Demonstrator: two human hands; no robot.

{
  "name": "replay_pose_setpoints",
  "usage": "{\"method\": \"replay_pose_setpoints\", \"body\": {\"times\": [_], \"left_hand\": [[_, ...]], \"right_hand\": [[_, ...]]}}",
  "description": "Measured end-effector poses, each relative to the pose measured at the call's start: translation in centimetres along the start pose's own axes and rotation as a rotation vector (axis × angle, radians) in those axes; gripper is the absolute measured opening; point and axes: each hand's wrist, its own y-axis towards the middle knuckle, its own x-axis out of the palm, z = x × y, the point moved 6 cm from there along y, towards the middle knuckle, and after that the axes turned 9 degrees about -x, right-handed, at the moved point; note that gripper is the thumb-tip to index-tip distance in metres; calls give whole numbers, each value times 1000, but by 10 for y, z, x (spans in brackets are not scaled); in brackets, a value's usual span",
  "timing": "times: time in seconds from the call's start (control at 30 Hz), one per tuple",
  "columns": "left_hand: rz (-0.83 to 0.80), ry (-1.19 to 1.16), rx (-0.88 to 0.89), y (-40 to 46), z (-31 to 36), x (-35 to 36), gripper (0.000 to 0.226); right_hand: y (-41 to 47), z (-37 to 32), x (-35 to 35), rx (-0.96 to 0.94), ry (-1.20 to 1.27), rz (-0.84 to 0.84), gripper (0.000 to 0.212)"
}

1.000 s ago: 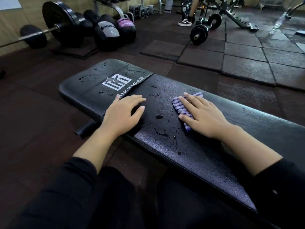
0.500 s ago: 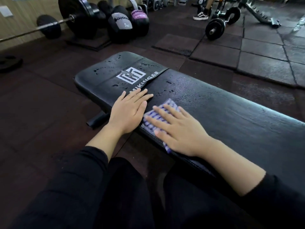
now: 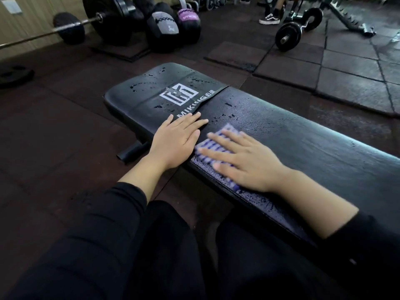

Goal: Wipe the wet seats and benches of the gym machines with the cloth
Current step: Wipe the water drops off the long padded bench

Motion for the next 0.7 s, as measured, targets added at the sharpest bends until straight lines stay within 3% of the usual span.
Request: {"method": "replay_pose_setpoints", "body": {"times": [0.1, 0.23, 0.4, 0.5, 0.7], "left_hand": [[-25, -13, -1, 1, -1, 0, 54], [-24, -11, 2, 1, 1, -1, 55], [-19, -1, 1, 0, 2, -1, 51], [-14, -2, 8, 1, 0, 0, 46], [-49, -20, 2, 2, 1, 0, 55]], "right_hand": [[-11, -37, 6, -173, -70, 2, 46], [-63, -23, 5, -307, -66, -11, 41], [-52, 51, -2, -54, 29, -36, 46], [-12, 44, -1, 22, 24, -14, 50], [-24, -29, 7, -274, -58, -6, 46]]}}
